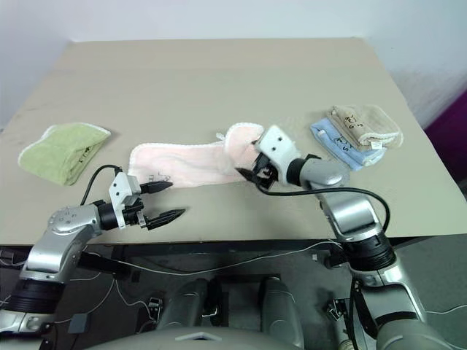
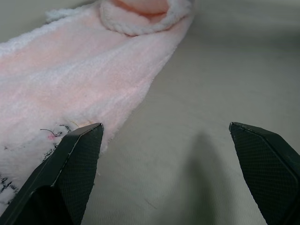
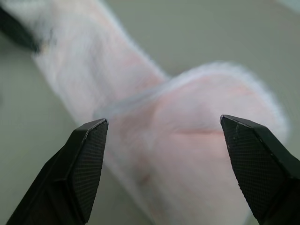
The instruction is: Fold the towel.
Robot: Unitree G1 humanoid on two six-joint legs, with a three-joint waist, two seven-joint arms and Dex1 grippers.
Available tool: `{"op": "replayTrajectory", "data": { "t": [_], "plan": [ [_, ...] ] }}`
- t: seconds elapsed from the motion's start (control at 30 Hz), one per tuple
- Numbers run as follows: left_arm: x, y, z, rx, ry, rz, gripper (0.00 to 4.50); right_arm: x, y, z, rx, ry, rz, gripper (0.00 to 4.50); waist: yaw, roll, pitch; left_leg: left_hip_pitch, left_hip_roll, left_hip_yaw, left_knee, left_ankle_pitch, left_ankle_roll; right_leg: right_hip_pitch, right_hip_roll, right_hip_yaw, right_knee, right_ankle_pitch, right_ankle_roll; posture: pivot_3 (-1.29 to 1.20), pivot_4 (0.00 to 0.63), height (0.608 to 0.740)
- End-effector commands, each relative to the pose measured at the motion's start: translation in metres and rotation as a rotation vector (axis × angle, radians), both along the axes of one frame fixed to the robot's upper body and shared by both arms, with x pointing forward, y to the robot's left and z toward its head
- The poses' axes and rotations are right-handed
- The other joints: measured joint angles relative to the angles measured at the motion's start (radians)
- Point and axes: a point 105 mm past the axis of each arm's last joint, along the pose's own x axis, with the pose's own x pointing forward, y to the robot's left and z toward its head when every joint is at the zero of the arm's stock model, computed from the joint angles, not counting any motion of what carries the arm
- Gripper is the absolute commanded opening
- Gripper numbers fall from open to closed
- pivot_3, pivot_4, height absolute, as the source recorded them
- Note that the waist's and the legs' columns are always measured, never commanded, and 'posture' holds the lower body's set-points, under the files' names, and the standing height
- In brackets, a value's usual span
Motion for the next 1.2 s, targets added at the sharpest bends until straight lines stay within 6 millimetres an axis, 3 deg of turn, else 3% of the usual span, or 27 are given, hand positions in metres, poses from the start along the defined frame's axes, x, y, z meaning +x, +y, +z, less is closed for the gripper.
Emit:
{"op": "replayTrajectory", "data": {
  "t": [0.03, 0.33, 0.6, 0.73, 0.97, 1.03, 1.2],
  "plan": [
    [0.000, 0.000, 0.011, -0.005, -0.039, -0.006, 4.50, 0.019, -0.014, 0.019, 0.073, -0.033, -0.099, 3.08, 0.000, 0.000, 0.000, 0.000, 0.000, 0.000, 0.000, 0.000, 0.000, 0.000, 0.000, 0.000, 0.000, 0.000, 0.000, 0.00, 0.150, 0.740],
    [0.002, -0.004, 0.012, -0.009, -0.042, -0.014, 4.50, 0.063, 0.003, -0.013, 0.136, 0.044, -0.160, 0.04, -0.004, 0.000, 0.000, 0.000, 0.000, 0.001, 0.000, 0.003, -0.005, 0.000, 0.000, 0.000, 0.001, 0.000, 0.000, 0.00, 0.150, 0.740],
    [-0.004, 0.000, 0.011, -0.008, -0.036, 0.008, 4.50, 0.073, 0.037, -0.028, 0.131, 0.058, -0.084, 0.04, -0.007, 0.000, 0.000, 0.000, 0.000, 0.001, 0.000, 0.004, -0.006, 0.000, 0.001, 0.000, 0.001, 0.000, 0.000, 0.00, 0.150, 0.740],
    [-0.006, 0.001, 0.010, -0.009, -0.034, 0.018, 4.50, 0.073, 0.050, -0.056, 0.080, 0.107, -0.071, 0.04, -0.006, 0.000, 0.000, 0.000, 0.000, 0.001, 0.000, 0.004, -0.006, 0.000, 0.001, 0.000, 0.001, 0.000, 0.000, 0.00, 0.150, 0.740],
    [-0.011, 0.002, 0.014, -0.050, -0.030, 0.047, 4.50, 0.063, 0.045, -0.106, 0.011, 0.201, -0.093, 0.04, -0.008, 0.000, -0.001, 0.003, 0.000, 0.001, 0.000, 0.004, -0.007, 0.003, 0.001, 0.000, 0.001, 0.000, 0.000, 0.00, 0.150, 0.740],
    [-0.013, 0.001, 0.016, -0.080, -0.029, 0.059, 4.50, 0.062, 0.045, -0.104, 0.038, 0.191, -0.089, 0.04, -0.006, -0.001, -0.002, 0.005, 0.000, 0.001, -0.001, 0.004, -0.007, 0.005, 0.001, 0.000, 0.000, 0.000, 0.000, 0.00, 0.150, 0.740],
    [-0.014, 0.007, 0.036, -0.269, -0.024, 0.204, 4.50, 0.055, 0.052, -0.044, 0.207, 0.026, 0.020, 0.04, -0.006, -0.001, -0.002, 0.007, 0.000, -0.001, -0.001, 0.004, -0.007, 0.008, 0.000, 0.000, -0.001, 0.000, 0.000, 0.00, 0.150, 0.740]
  ]
}}
